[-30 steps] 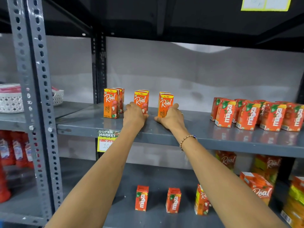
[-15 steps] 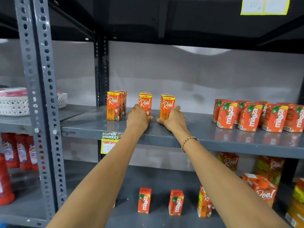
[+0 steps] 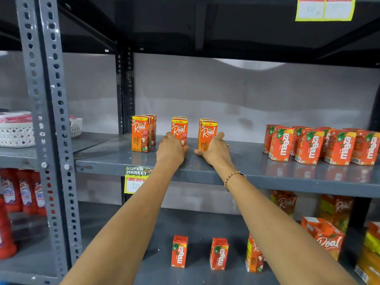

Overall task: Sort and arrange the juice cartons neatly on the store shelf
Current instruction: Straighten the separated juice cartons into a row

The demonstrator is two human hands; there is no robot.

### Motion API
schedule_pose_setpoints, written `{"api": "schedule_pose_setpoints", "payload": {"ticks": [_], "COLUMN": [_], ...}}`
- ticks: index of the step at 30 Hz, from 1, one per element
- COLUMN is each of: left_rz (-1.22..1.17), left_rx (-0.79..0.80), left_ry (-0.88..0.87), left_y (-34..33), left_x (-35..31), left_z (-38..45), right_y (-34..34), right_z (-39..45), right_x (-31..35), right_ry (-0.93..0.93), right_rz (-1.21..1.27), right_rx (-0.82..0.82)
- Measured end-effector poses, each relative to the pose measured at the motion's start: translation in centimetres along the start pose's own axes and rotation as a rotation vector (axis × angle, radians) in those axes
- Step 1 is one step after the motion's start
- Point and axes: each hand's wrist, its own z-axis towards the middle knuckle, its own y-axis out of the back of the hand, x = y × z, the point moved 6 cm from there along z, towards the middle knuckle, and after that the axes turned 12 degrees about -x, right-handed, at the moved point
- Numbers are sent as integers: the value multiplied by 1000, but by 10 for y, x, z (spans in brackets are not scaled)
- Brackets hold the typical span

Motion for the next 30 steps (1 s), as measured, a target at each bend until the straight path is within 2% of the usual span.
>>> {"api": "schedule_pose_setpoints", "payload": {"ticks": [15,19,22,25,30], "left_rz": [-9,-36,41,-104,-228], "left_rx": [28,38,-84,-274,-244], "left_ry": [-6,40,2,-32,-233], "left_y": [-3,-1,15,32,27], "left_x": [2,2,-3,-11,-59], "left_z": [1,1,-6,-20,-45], "right_y": [5,17,31,50,104], "right_z": [-5,-5,-9,-11,-9], "right_x": [2,-8,-22,-45,-93], "right_ry": [18,-91,-134,-127,-120], "right_rz": [-20,82,156,276,473], "right_rx": [23,83,157,126,-34]}}
